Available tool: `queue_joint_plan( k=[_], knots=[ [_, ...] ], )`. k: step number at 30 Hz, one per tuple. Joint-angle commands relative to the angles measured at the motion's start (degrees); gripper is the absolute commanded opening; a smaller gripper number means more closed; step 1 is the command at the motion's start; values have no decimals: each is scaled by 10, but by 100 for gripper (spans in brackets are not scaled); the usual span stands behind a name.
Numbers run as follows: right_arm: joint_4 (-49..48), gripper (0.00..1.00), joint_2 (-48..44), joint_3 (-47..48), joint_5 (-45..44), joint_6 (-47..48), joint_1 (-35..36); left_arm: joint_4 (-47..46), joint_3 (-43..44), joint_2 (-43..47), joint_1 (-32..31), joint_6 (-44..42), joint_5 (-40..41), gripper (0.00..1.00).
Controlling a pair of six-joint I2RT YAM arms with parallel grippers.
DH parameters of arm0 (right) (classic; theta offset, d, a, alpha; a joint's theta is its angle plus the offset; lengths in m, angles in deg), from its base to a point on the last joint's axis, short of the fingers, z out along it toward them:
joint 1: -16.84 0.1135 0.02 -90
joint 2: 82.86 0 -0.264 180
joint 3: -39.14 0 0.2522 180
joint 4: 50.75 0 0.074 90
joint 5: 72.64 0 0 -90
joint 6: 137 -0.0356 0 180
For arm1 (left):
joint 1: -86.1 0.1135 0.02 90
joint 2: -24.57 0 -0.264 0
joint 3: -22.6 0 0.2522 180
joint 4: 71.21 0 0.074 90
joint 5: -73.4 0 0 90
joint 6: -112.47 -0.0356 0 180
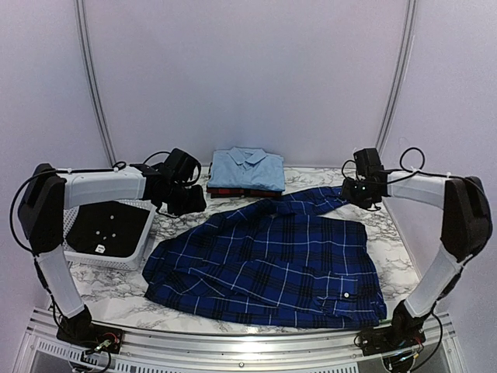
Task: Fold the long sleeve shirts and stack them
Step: Move the 1/3-folded shirt to the center of the board, then pick up the sleeve from the center of the board.
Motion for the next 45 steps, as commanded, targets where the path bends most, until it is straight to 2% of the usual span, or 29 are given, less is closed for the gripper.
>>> queue_joint_plan(
  k=[1, 5, 13, 18, 21, 23, 28, 29, 32, 41, 45],
  knots=[
    [-36, 55, 98, 100, -22, 44, -28, 10, 43, -33, 18, -47, -48, 48],
    [-9, 57, 212, 200, -52, 53, -45, 4, 52, -37, 25, -57, -64, 48],
    [47, 66, 368, 365, -53, 58, -69, -12, 41, -29, 29, -67, -91, 48],
    [89, 65, 424, 428, -39, 61, -70, -25, 31, -28, 32, -66, -103, 48],
    [96, 62, 438, 425, -20, 60, -65, -34, 21, -28, 34, -63, -104, 48],
    [101, 56, 442, 418, -23, 65, -56, -34, 22, -33, 38, -62, -101, 48],
    [103, 26, 430, 390, -30, 75, -40, -34, 29, -65, 55, -61, -103, 48],
    [103, 17, 425, 386, -29, 78, -38, -34, 30, -73, 57, -61, -107, 48],
    [98, 2, 400, 385, -27, 93, -30, -34, 32, -93, 59, -63, -116, 48],
    [68, 0, 294, 424, -21, 152, 16, -47, 24, -109, 59, -59, -127, 48],
    [25, 0, 236, 427, 21, 168, 34, -46, 24, -108, 59, -61, -130, 47]
  ],
)
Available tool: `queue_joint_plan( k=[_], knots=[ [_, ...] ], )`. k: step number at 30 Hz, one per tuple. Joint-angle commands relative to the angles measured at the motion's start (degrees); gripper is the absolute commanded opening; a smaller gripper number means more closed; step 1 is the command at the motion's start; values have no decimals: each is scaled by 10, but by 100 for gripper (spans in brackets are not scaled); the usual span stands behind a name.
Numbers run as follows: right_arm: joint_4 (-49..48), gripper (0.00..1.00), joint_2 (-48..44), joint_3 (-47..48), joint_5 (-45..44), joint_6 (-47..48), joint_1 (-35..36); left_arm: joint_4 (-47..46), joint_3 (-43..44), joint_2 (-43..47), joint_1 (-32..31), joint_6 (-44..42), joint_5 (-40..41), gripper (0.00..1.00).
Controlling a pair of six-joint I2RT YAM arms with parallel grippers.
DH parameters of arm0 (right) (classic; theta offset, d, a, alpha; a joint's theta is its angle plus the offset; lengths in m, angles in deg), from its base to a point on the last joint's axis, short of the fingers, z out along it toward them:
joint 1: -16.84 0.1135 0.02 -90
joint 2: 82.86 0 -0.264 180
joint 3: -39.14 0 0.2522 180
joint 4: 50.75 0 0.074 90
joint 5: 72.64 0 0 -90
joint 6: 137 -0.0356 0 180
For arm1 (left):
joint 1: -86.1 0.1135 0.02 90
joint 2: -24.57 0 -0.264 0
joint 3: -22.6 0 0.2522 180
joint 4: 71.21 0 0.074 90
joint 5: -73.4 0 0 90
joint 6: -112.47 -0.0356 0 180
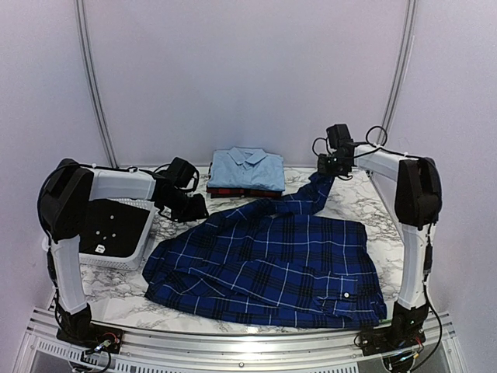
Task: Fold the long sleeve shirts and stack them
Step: Pick up the sleeve from the center of the board.
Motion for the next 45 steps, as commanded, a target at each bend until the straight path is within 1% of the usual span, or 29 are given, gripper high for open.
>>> queue_joint_plan(
  k=[1, 8, 12, 15, 18, 22, 24, 29, 33, 34, 38, 42, 45],
  knots=[
    [-63, 0, -91, 33, 57, 31, 24, -11, -3, 2, 0, -2, -7, 47],
    [-131, 0, -165, 80, 194, 56, 89, -22, -17, 15, -1, 10, -25, 45],
    [-170, 0, -200, 89, 264, 55, 124, -34, -35, 28, -2, 21, -37, 41],
    [-197, 0, -224, 72, 314, 51, 142, -48, -56, 42, -7, 31, -46, 39],
    [-220, 0, -247, 35, 366, 37, 149, -57, -77, 61, -10, 38, -47, 37],
    [-294, 0, -277, -30, 452, -4, 152, -72, -105, 94, -14, 49, -46, 33],
    [-327, 0, -285, -48, 482, -19, 155, -79, -112, 110, -22, 55, -47, 31],
    [-350, 0, -284, -38, 520, -26, 177, -108, -113, 122, -52, 78, -62, 28],
    [-381, 0, -302, -39, 528, -28, 191, -146, -113, 102, -74, 111, -71, 24],
    [-388, 0, -309, -40, 529, -25, 194, -168, -113, 96, -78, 125, -74, 23],
    [-410, 0, -317, -44, 549, -34, 199, -215, -112, 71, -85, 163, -66, 18],
    [-449, 0, -337, -72, 558, -49, 200, -249, -112, 50, -86, 195, -59, 18],
    [-448, 0, -351, -78, 559, -44, 200, -259, -113, 41, -86, 210, -48, 18]
  ],
)
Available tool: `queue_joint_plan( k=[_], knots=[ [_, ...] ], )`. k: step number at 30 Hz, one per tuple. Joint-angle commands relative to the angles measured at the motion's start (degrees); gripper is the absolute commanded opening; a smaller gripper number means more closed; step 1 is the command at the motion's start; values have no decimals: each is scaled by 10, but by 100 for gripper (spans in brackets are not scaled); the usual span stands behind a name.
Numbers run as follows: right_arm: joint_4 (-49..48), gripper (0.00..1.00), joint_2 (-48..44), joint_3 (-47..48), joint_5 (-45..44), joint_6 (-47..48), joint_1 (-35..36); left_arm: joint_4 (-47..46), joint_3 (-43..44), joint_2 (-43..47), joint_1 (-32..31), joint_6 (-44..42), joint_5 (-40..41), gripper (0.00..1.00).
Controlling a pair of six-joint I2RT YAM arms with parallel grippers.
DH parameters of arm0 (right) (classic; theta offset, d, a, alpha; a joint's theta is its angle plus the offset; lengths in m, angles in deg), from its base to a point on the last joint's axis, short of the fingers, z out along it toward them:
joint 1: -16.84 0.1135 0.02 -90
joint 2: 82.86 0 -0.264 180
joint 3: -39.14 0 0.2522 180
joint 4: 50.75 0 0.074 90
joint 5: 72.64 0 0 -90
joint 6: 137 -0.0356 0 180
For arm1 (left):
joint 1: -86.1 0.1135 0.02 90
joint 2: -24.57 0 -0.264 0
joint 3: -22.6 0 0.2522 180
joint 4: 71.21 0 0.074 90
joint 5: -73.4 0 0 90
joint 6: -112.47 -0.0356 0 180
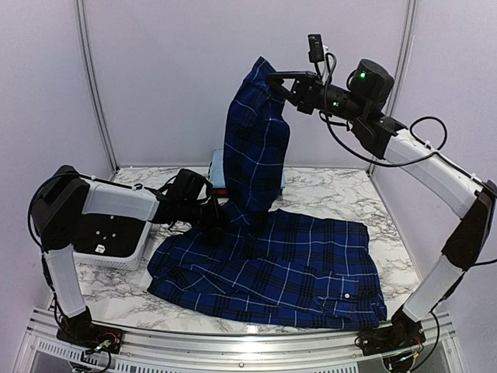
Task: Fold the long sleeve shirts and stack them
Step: Pick up the sleeve from the center of the board, then pass from the right arm to the left
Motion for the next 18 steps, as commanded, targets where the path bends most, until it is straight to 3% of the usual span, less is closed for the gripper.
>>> queue_joint_plan(
  k=[1, 10, 18],
  knots=[
    [-41, 0, -29, -7, 20, -9, 6, -47, -1, -19, 1, 37, 20, 18],
    [-71, 0, -46, -35, 53, -22, 5, -49, 3, -34, 5, 68, 85, 18],
    [-66, 0, -61, -95, 63, -28, 6, -49, 49, -89, 46, 55, 136, 18]
  ],
)
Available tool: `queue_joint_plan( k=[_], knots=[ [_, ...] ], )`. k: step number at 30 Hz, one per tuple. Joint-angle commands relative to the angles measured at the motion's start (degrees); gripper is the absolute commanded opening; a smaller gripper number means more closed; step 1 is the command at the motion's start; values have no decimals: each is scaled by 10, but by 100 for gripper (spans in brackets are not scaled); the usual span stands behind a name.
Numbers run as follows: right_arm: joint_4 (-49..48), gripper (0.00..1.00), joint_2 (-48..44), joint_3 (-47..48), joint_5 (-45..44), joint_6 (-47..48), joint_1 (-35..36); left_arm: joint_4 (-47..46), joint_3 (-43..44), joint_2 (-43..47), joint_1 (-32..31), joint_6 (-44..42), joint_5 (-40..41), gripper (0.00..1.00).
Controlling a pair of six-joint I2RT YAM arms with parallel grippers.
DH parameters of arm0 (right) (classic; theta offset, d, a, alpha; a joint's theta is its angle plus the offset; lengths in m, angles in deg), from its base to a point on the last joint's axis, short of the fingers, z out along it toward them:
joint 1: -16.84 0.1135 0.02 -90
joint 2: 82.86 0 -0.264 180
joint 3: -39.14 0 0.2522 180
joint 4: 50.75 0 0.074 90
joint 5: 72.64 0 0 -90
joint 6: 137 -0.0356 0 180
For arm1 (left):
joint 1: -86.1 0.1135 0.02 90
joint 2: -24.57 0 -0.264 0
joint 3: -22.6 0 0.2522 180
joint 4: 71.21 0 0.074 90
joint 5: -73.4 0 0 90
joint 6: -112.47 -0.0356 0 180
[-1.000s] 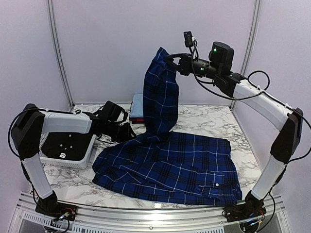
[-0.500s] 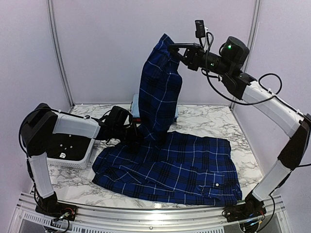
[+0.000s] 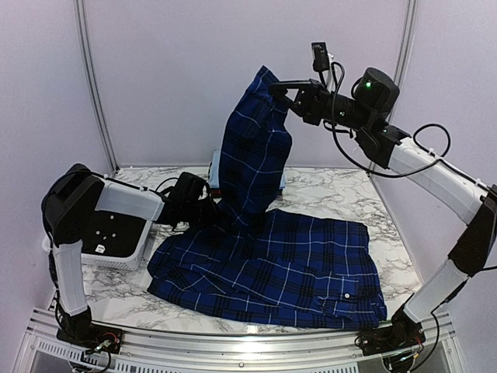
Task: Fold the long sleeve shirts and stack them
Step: Pass from the right arm to the left
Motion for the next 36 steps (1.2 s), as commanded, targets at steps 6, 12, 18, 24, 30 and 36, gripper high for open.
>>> queue_joint_plan(
  k=[6, 12, 18, 24, 30, 36],
  knots=[
    [-20, 0, -45, -87, 8, -10, 5, -2, 93, -107, 57, -26, 30, 18],
    [5, 0, -52, -117, -8, 4, 5, 2, 107, -126, 70, -39, -5, 18],
    [36, 0, -48, -121, -40, 27, 5, 55, 118, -89, 70, -133, -8, 24],
    [73, 0, -50, -117, -75, 58, 5, 148, 117, -44, 70, -277, -11, 35],
    [77, 0, -45, -117, -88, 66, 5, 182, 127, -48, 66, -336, -63, 41],
    [79, 0, -45, -111, -92, 67, 5, 239, 173, -88, 42, -376, -43, 41]
  ],
)
